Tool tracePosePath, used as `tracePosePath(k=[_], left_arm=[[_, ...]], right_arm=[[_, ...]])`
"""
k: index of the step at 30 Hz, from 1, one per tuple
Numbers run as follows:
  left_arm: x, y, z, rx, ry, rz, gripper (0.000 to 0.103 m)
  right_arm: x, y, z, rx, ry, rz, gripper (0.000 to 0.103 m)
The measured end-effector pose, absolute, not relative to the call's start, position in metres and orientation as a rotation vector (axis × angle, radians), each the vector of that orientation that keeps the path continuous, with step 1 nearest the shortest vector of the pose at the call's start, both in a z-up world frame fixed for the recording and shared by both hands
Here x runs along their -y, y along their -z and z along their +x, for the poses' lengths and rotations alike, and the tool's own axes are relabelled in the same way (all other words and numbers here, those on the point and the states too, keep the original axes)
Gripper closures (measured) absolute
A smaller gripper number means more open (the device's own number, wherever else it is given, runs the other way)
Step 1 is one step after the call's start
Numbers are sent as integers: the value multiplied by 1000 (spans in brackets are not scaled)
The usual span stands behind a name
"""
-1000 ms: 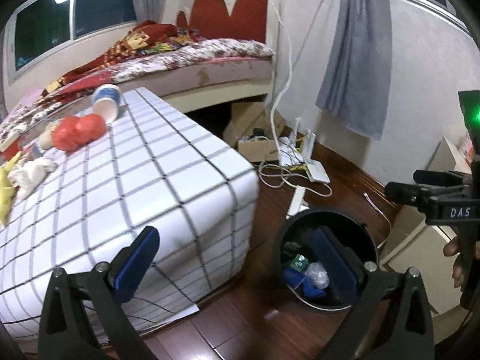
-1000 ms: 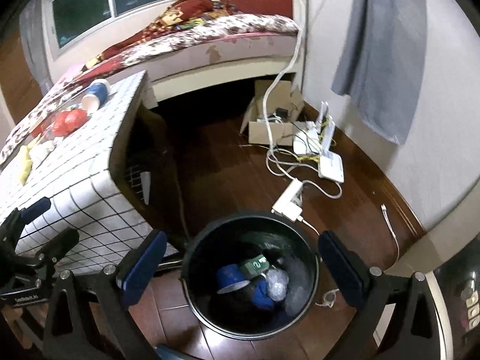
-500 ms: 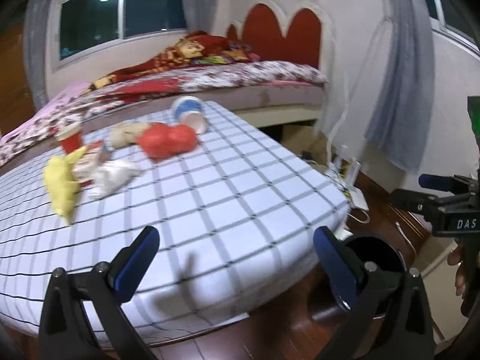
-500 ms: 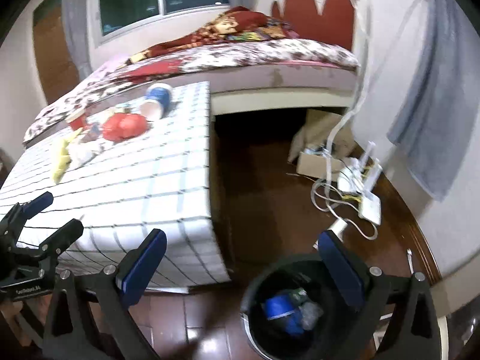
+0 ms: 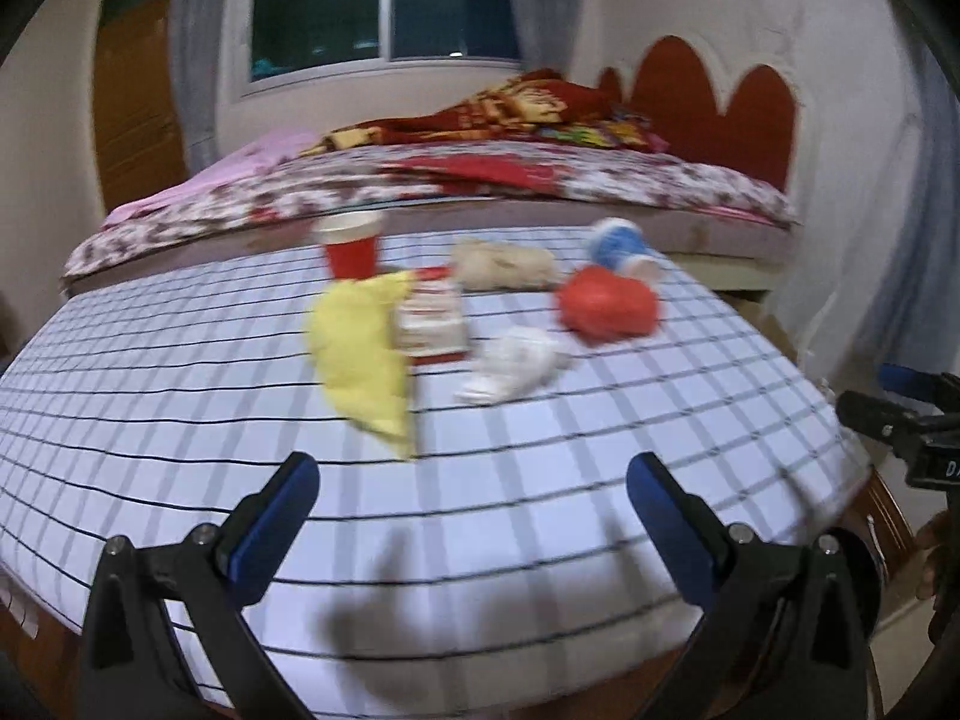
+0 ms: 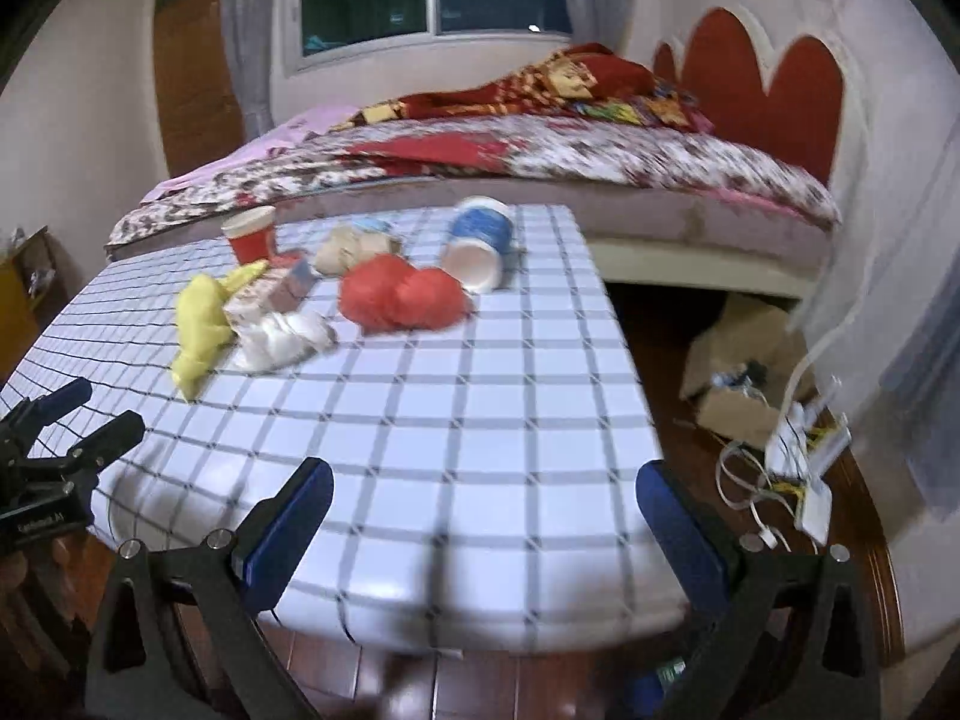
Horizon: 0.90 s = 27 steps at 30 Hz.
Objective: Collect trash
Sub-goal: 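Move both grippers back over the table toward the yellow cloth and red bag, then grasp the yellow cloth with the left gripper while the right gripper grasps the red plastic bag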
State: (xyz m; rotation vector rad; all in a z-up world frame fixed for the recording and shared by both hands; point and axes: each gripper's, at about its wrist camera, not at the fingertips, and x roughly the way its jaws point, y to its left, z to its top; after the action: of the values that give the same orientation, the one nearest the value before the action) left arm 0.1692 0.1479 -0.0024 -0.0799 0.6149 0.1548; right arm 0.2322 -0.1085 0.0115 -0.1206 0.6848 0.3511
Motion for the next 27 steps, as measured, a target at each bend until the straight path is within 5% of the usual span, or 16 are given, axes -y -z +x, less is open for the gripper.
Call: tracePosePath(k=[8, 16, 27], left_arm=[[-205, 11, 188, -627, -206, -166, 1], [-224, 25, 237, -685, -198, -173, 14], [-241, 38, 277, -747, -166, -197, 19]], right_arm=[[57, -12, 273, -724, -386, -143, 1], [16, -6, 323, -750, -456, -108, 1], [-20, 16, 361, -766, -431, -137, 10]])
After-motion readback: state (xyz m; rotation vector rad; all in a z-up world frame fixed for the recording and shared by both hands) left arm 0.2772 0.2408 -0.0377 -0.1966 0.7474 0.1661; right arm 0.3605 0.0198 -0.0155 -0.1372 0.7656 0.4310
